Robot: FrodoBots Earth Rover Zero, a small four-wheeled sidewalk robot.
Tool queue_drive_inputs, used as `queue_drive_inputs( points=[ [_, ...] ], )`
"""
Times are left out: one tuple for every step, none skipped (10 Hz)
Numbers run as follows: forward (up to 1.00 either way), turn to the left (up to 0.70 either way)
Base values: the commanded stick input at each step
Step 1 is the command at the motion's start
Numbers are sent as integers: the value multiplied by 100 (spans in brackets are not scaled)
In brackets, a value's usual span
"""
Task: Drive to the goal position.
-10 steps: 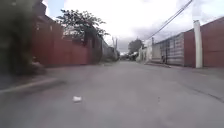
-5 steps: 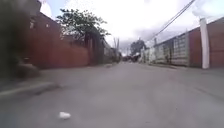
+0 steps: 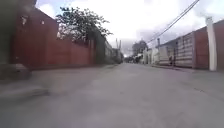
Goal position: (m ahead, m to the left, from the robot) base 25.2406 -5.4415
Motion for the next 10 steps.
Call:
queue_drive_inputs(
  points=[
    [100,-19],
    [100,-40],
    [100,-40],
    [100,-40],
    [100,-17],
    [100,0],
    [100,0],
    [100,0],
    [100,0],
    [100,0]
  ],
)
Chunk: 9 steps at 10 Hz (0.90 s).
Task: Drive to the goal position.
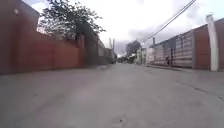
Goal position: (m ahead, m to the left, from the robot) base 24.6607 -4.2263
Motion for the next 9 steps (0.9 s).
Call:
queue_drive_inputs(
  points=[
    [100,-15],
    [100,-37],
    [100,-30],
    [100,-12],
    [100,0],
    [100,0],
    [100,0],
    [100,0],
    [100,0]
  ],
)
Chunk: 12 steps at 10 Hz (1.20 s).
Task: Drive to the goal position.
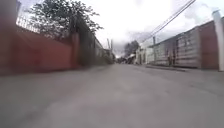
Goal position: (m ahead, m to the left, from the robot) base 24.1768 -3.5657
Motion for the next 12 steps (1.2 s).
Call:
queue_drive_inputs(
  points=[
    [100,0],
    [100,0],
    [100,0],
    [100,0],
    [100,0],
    [100,0],
    [100,0],
    [100,-21],
    [100,-40],
    [100,-40],
    [100,-9],
    [100,0]
  ],
)
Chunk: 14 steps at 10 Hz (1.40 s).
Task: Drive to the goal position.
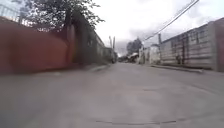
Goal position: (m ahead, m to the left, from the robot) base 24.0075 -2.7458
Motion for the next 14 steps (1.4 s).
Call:
queue_drive_inputs(
  points=[
    [100,0],
    [100,0],
    [100,0],
    [100,0],
    [100,0],
    [100,-7],
    [100,-23],
    [100,-39],
    [100,-10],
    [100,0],
    [100,0],
    [100,-19],
    [100,-39],
    [100,-33]
  ],
)
